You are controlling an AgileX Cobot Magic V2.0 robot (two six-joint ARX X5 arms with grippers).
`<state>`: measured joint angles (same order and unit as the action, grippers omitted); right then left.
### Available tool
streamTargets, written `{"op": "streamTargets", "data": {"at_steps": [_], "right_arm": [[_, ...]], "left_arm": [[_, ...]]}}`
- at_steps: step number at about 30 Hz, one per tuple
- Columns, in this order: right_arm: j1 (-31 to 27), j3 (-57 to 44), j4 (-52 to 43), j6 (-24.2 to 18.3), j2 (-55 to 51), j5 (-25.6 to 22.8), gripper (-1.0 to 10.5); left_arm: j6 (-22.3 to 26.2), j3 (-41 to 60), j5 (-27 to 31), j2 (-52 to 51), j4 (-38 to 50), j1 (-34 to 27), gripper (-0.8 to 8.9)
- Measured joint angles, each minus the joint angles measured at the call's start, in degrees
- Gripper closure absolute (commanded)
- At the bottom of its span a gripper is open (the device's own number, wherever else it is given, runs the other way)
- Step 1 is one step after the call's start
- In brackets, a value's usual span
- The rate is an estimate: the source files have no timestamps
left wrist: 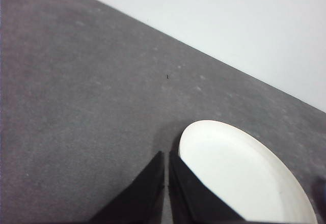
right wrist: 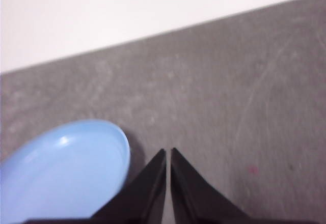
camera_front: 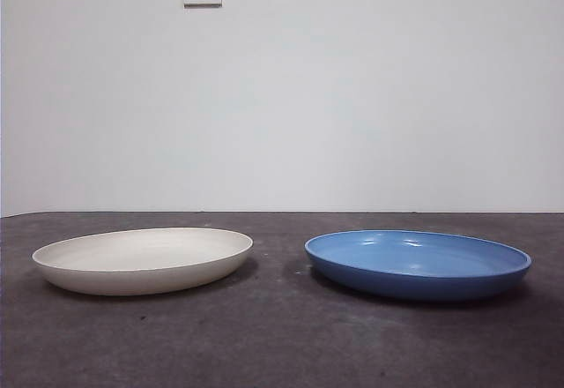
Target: Pick up the white plate, put it on the blue plate, put it on desk
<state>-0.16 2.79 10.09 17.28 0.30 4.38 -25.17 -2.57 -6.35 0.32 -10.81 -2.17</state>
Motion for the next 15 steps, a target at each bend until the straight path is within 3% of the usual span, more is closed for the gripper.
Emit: {"op": "streamTargets", "data": {"at_steps": [10,15], "right_arm": [[0.0,12.85,0.68,0.98,1.49,0.04,9.4],[0.0,21.16,5.09,0.66,5.66,2.08,9.4]], "left_arm": [[-1.01,-12.35,0.0,3.26,-5.7,-0.02,7.99],[1.86,-20.61,-1.11,8.55,-10.38,-0.02,7.99]]}}
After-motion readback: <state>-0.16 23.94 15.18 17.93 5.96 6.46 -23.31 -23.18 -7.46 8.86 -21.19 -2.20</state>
